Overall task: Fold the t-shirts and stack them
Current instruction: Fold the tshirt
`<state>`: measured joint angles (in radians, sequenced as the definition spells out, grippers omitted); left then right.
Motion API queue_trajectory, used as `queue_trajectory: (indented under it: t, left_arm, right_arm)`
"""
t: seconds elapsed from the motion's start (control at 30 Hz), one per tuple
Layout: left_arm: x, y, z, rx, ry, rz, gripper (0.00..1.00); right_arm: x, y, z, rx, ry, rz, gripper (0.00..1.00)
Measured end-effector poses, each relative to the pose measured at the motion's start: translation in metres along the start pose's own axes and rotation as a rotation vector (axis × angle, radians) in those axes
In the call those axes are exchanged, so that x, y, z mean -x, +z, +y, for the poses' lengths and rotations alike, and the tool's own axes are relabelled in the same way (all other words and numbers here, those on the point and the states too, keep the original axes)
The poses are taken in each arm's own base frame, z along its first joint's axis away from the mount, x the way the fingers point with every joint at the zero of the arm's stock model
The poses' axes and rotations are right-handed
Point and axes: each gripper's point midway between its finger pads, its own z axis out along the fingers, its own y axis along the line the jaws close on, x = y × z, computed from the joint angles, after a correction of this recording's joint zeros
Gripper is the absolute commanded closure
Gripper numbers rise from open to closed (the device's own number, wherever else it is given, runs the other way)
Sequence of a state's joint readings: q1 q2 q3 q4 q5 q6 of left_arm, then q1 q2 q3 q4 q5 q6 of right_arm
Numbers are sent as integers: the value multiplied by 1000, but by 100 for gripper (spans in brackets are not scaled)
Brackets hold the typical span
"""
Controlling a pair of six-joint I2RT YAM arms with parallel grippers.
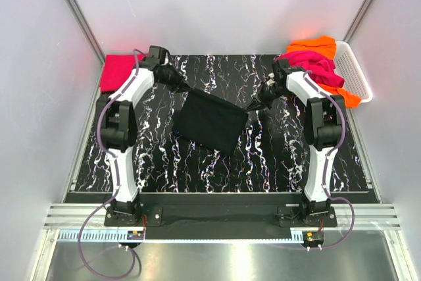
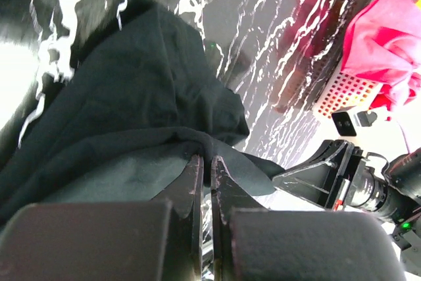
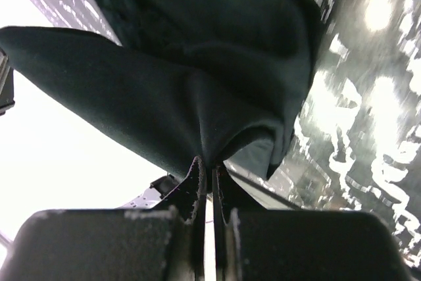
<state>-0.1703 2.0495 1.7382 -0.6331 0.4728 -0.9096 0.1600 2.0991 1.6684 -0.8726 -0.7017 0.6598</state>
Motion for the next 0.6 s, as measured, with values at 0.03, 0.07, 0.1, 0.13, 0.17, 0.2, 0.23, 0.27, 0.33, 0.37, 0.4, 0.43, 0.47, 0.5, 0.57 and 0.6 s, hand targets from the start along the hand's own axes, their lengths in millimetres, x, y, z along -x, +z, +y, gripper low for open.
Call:
queue_trajectory:
  t: [0.03, 0.07, 0.1, 0.13, 0.17, 0.2, 0.23, 0.27, 0.33, 0.37, 0.4, 0.43, 0.47, 0.5, 0.57, 0.6]
  left_arm:
    - [3, 7, 1, -3, 2, 11, 98]
    - [6, 15, 1, -6, 5, 21, 96]
    - [10, 23, 3, -6, 7, 28, 93]
    - [13, 31, 7, -1, 9, 33, 86]
    - [16, 38, 11, 7, 16, 35, 75]
    - [18, 43, 15, 15, 26, 36, 74]
    - [23, 49, 19, 24, 31, 30, 72]
    - [28, 54, 22, 29, 42, 26, 69]
    - [44, 59, 26, 43, 82, 1, 59]
    - [51, 58, 25, 46, 106, -14, 56]
    - [59, 55, 24, 51, 136, -35, 55]
    - [64, 50, 23, 57, 164, -53, 55]
    - [69, 42, 19, 54, 198, -74, 54]
    - [71, 32, 17, 57, 227, -91, 54]
    - [68, 12, 14, 59, 271, -116, 55]
    - [59, -1, 14, 57, 294, -116, 55]
  right_arm:
    - [4, 3, -2, -3, 2, 2, 98]
    - [10, 6, -3, -4, 1, 1, 96]
    - [15, 8, -5, -7, 1, 0, 92]
    - [22, 10, -6, -10, 0, -1, 86]
    - [32, 14, -5, -7, -10, -8, 78]
    - [44, 17, -5, -5, -21, -19, 71]
    - [56, 20, -7, -13, -33, -26, 65]
    - [69, 23, -9, -24, -48, -41, 58]
    - [94, 24, -18, -72, -77, -80, 52]
    - [101, 22, -22, -100, -89, -95, 44]
    - [107, 17, -25, -130, -104, -114, 40]
    - [110, 11, -29, -159, -117, -130, 38]
    - [111, 2, -29, -177, -131, -145, 37]
    - [110, -5, -29, -192, -142, -159, 37]
    - [102, -18, -25, -202, -169, -177, 37]
    - [94, -22, -22, -198, -182, -178, 36]
